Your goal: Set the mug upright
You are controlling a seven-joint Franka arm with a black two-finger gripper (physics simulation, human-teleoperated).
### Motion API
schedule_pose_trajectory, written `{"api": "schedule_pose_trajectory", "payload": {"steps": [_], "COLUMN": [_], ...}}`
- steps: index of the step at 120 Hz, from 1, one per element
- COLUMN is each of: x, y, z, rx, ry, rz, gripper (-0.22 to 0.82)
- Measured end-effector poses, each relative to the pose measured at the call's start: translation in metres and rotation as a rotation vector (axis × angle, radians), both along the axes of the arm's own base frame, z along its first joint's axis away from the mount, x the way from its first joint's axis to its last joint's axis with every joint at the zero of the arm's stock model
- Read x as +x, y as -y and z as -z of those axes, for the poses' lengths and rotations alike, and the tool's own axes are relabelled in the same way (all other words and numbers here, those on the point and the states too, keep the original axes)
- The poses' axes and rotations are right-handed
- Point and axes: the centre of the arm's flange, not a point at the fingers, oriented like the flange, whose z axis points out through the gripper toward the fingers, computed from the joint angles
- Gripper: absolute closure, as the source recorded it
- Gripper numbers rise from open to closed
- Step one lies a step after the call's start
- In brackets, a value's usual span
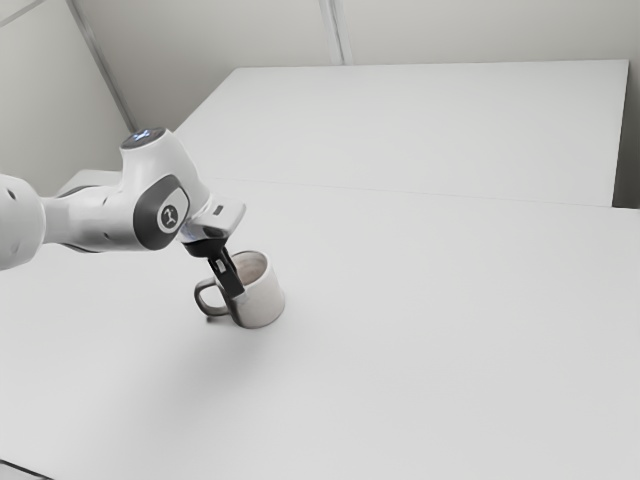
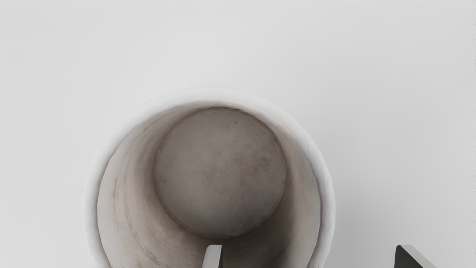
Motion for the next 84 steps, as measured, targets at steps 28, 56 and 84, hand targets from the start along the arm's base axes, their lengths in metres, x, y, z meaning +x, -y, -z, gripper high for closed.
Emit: {"api": "schedule_pose_trajectory", "payload": {"steps": [28, 56, 84], "x": [0.007, 0.040, 0.053], "y": [0.004, 0.006, 0.004], "z": [-0.026, -0.126, -0.183], "rx": [-0.010, -0.024, -0.043], "ry": [0.001, 0.038, -0.008], "rz": [-0.122, -0.295, -0.414], "gripper": [0.04, 0.01, 0.00]}}
